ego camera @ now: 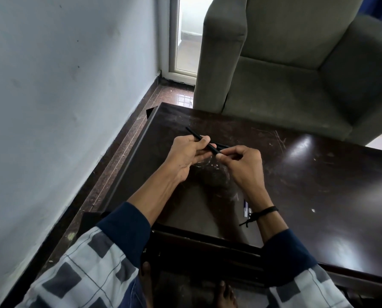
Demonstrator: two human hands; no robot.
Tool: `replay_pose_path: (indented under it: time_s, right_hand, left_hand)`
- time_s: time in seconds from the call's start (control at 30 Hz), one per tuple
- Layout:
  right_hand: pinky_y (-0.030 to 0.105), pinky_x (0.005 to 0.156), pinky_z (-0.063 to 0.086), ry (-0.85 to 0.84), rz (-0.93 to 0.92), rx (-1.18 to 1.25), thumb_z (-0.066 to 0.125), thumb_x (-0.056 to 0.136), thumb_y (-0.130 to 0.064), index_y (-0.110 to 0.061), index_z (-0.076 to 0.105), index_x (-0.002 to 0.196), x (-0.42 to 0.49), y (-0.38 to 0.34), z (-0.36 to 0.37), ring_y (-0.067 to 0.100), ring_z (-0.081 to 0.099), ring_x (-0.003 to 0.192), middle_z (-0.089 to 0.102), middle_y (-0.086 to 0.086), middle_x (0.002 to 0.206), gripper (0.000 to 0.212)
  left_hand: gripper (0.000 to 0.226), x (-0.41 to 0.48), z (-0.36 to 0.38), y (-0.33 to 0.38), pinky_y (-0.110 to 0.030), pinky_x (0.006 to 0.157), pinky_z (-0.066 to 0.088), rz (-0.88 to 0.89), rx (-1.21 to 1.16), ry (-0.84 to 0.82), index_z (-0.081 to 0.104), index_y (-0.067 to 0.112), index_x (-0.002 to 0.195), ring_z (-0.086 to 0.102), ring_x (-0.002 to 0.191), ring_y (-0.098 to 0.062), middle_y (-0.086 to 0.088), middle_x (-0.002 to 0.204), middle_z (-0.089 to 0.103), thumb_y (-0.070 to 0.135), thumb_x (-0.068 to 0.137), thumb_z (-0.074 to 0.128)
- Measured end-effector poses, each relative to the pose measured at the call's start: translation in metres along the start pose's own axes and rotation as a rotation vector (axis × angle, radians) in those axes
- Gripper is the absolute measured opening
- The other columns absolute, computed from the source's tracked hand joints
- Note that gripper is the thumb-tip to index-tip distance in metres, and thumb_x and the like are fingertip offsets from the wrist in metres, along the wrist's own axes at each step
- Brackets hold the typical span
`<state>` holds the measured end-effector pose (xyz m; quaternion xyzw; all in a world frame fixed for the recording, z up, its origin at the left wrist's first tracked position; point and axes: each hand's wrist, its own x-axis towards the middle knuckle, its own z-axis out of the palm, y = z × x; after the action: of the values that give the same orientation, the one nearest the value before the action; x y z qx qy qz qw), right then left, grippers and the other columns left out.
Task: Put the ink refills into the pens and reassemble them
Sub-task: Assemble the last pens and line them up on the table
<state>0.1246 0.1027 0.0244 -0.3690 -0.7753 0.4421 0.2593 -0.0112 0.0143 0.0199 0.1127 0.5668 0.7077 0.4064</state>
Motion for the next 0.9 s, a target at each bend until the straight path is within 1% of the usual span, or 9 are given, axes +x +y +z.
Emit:
replay_pose_path:
  time_s: [0.1, 0.17, 0.23, 0.37, 0.47, 0.53, 0.63, 0.73, 0.9]
  right_hand:
    - [0.010, 0.058, 0.048, 0.014, -0.011, -0.033, 0.082, 0.087, -0.018, -0.021, 0.077, 0.092, 0.005, 0.001, -0.005, 0.000, 0.064, 0.066, 0.071, -0.004, 0.080, 0.008]
    - [0.017, 0.067, 0.052, 0.040, 0.007, -0.111, 0.082, 0.087, -0.023, -0.024, 0.077, 0.092, 0.009, 0.009, -0.009, 0.003, 0.066, 0.076, 0.072, -0.007, 0.085, 0.007]
    - [0.025, 0.075, 0.054, 0.069, 0.031, -0.168, 0.081, 0.088, -0.026, -0.024, 0.077, 0.096, 0.012, 0.017, -0.014, 0.005, 0.066, 0.084, 0.071, -0.009, 0.089, 0.008]
    - [0.034, 0.082, 0.057, 0.094, 0.034, -0.209, 0.079, 0.089, -0.024, -0.022, 0.078, 0.098, 0.023, 0.029, -0.015, 0.011, 0.067, 0.091, 0.072, -0.007, 0.091, 0.009]
    - [0.039, 0.086, 0.057, 0.094, 0.026, -0.272, 0.081, 0.087, -0.027, -0.032, 0.075, 0.089, 0.034, 0.037, -0.009, 0.020, 0.065, 0.104, 0.072, -0.009, 0.089, 0.008]
    - [0.040, 0.087, 0.058, 0.075, 0.026, -0.330, 0.082, 0.085, -0.028, -0.035, 0.074, 0.086, 0.041, 0.043, -0.004, 0.024, 0.064, 0.107, 0.072, -0.008, 0.089, 0.010]
    - [0.044, 0.089, 0.058, 0.072, 0.009, -0.386, 0.085, 0.082, -0.032, -0.033, 0.077, 0.086, 0.052, 0.053, 0.004, 0.028, 0.065, 0.104, 0.072, -0.005, 0.094, 0.009]
    - [0.045, 0.091, 0.057, 0.058, -0.027, -0.430, 0.084, 0.084, -0.031, -0.030, 0.080, 0.093, 0.056, 0.056, 0.011, 0.028, 0.063, 0.104, 0.067, -0.001, 0.101, 0.010]
    - [0.041, 0.094, 0.049, 0.068, -0.071, -0.501, 0.077, 0.091, -0.027, -0.021, 0.080, 0.104, 0.057, 0.055, 0.016, 0.024, 0.052, 0.106, 0.052, -0.006, 0.099, 0.014]
  left_hand:
    - [0.023, 0.000, -0.004, 0.003, -0.030, 0.083, 0.062, 0.015, 0.008, 0.015, 0.071, -0.004, 0.104, 0.077, 0.094, -0.025, -0.016, 0.097, 0.077, 0.017, 0.094, 0.072]
    - [0.025, 0.003, -0.009, 0.007, -0.030, 0.084, 0.062, 0.014, -0.002, 0.080, 0.072, 0.002, 0.101, 0.076, 0.094, -0.023, -0.013, 0.098, 0.076, 0.025, 0.093, 0.074]
    - [0.024, 0.008, -0.017, 0.011, -0.027, 0.080, 0.062, 0.014, -0.048, 0.181, 0.070, 0.008, 0.105, 0.075, 0.096, -0.023, -0.011, 0.103, 0.075, 0.030, 0.095, 0.071]
    - [0.020, 0.011, -0.030, 0.018, -0.024, 0.072, 0.061, 0.075, -0.052, 0.327, 0.068, 0.011, 0.112, 0.072, 0.089, -0.021, -0.010, 0.106, 0.072, 0.026, 0.100, 0.064]
    - [0.008, 0.009, -0.029, 0.019, -0.024, 0.069, 0.060, 0.089, -0.035, 0.335, 0.068, 0.012, 0.104, 0.068, 0.082, -0.019, -0.011, 0.100, 0.071, 0.018, 0.100, 0.063]
    - [0.007, 0.010, -0.027, 0.016, -0.023, 0.067, 0.058, 0.079, -0.021, 0.325, 0.068, 0.011, 0.102, 0.067, 0.077, -0.017, -0.009, 0.094, 0.071, 0.015, 0.099, 0.063]
    - [0.007, 0.012, -0.027, 0.015, -0.023, 0.064, 0.057, 0.079, -0.022, 0.307, 0.070, 0.010, 0.101, 0.066, 0.072, -0.015, -0.008, 0.087, 0.071, 0.012, 0.098, 0.063]
    - [0.008, 0.012, -0.027, 0.016, -0.023, 0.065, 0.057, 0.086, -0.014, 0.306, 0.071, 0.010, 0.100, 0.066, 0.073, -0.015, -0.007, 0.085, 0.071, 0.011, 0.098, 0.063]
    - [0.009, 0.011, -0.027, 0.016, -0.023, 0.066, 0.058, 0.089, 0.001, 0.305, 0.071, 0.010, 0.103, 0.067, 0.073, -0.014, -0.007, 0.086, 0.072, 0.011, 0.099, 0.063]
